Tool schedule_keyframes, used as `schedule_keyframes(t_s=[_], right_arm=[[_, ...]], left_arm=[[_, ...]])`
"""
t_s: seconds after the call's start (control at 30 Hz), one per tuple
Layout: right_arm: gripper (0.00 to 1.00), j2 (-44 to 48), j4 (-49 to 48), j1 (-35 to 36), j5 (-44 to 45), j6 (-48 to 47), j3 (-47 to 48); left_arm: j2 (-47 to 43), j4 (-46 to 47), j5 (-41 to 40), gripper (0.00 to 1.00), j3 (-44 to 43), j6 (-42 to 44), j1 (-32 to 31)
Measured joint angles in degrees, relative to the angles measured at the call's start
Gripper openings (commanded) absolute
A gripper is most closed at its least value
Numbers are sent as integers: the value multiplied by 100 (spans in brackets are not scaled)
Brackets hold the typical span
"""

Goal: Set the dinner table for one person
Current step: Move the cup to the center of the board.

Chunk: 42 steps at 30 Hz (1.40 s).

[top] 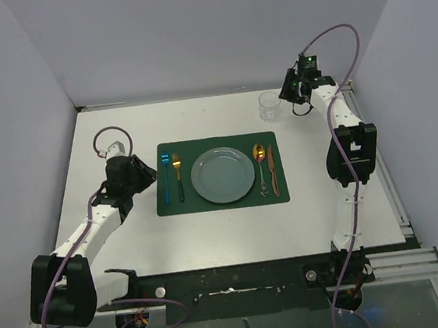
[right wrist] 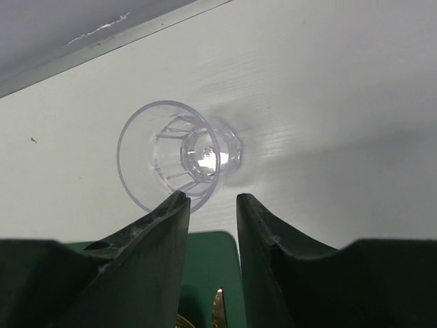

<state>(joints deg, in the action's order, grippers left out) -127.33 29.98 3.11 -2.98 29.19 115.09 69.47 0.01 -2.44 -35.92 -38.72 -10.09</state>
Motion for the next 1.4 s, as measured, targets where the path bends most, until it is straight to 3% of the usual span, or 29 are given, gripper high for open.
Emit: schedule_keyframes(t_s=[0.57,0.87,1.2,1.4], right_arm=[[30,-557,-120,227,-289,-59,116],[12,-564,-120,302,-240,-192,164],[12,-564,48,369,-238,-339,192],[19,-564,59,400,-245,-354,214]], left_arm=[[-2,22,-24,35,0,66,0],[-2,22,-28,35,0,144,0],[0,31,-24,35,0,146,0],[0,35,-24,35,0,144,0]])
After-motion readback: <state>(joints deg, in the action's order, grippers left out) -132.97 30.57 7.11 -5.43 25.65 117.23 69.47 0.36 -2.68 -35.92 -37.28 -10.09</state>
